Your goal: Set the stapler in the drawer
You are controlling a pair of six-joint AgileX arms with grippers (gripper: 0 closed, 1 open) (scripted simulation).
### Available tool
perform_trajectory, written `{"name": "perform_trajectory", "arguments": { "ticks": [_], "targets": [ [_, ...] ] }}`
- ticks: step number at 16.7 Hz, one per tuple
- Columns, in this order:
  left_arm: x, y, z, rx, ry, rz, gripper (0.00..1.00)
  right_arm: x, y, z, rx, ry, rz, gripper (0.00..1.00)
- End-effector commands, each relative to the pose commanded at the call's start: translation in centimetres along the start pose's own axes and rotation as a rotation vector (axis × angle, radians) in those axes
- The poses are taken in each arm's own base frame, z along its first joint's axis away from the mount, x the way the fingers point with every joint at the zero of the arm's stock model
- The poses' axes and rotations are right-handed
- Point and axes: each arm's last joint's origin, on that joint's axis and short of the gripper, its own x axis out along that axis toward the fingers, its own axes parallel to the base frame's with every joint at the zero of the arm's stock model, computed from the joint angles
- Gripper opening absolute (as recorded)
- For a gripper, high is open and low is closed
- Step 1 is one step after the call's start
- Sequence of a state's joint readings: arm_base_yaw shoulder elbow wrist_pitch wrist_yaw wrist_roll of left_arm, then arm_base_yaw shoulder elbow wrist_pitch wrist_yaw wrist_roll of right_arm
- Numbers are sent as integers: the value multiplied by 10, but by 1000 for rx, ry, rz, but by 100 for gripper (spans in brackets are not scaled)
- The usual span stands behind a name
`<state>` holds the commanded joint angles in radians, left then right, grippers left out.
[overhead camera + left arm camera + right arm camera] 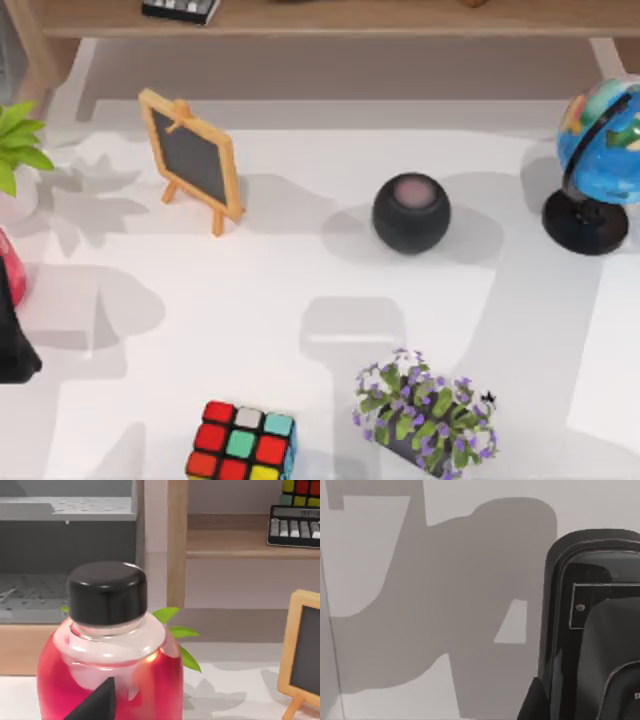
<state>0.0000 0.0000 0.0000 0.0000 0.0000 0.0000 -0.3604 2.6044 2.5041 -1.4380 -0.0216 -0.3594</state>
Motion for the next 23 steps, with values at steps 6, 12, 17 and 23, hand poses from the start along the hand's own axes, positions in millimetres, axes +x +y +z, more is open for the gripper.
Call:
{"name": "perform_trajectory", "arguments": {
  "ticks": [6,12,17,23],
  "targets": [
    [0,0,0,0,0,0,100,18,-8,-3,25,30,-19,0],
    [0,0,0,0,0,0,100,18,-8,-4,28,36,-19,15],
    [0,0,0,0,0,0,100,18,-8,-4,28,36,-19,53],
    [0,0,0,0,0,0,100,18,-8,-4,28,36,-19,98]
  ]
}}
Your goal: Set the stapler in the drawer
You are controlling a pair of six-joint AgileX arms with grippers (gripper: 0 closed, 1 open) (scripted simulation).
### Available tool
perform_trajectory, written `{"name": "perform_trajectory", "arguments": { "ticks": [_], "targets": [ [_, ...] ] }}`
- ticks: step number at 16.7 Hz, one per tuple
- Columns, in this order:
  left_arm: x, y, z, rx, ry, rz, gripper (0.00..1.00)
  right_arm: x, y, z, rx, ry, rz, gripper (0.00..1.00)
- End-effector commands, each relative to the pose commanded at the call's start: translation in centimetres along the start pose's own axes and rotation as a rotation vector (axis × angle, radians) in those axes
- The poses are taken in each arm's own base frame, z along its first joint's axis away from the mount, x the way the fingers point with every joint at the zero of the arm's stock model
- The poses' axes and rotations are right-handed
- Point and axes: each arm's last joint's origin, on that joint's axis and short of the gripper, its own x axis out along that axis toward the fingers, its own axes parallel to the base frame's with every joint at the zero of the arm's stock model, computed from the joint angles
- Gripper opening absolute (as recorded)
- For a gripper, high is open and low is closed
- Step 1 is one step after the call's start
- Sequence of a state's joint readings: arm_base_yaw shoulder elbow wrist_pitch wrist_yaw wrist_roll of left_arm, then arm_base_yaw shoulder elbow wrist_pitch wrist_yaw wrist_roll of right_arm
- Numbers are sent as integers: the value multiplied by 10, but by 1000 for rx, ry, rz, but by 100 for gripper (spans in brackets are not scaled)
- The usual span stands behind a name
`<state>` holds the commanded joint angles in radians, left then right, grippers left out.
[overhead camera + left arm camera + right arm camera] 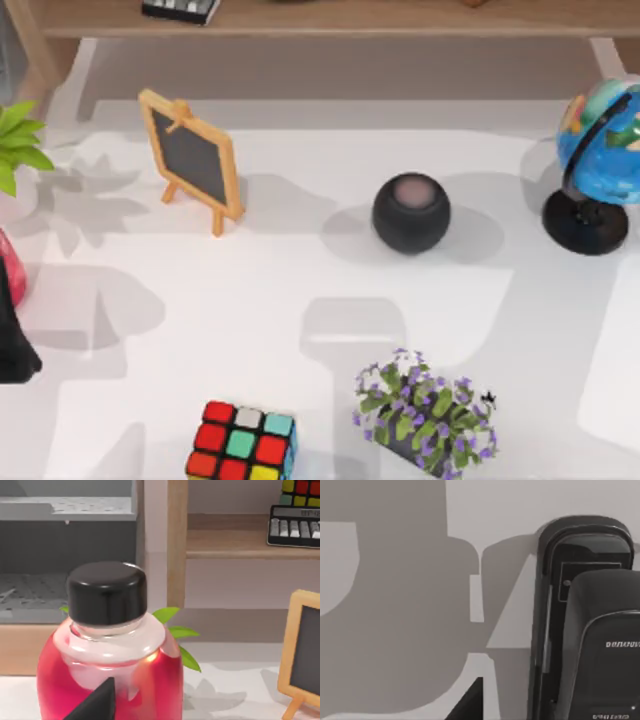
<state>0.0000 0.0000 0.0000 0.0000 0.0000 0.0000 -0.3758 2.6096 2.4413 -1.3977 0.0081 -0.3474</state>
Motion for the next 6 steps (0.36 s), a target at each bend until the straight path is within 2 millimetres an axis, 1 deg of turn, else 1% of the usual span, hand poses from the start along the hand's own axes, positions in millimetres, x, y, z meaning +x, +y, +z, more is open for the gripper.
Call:
{"name": "perform_trajectory", "arguments": {
  "ticks": [1,6],
  "targets": [
    [0,0,0,0,0,0,100,0,0,0,0,0,0,100],
    [0,0,0,0,0,0,100,0,0,0,0,0,0,100]
  ]
}}
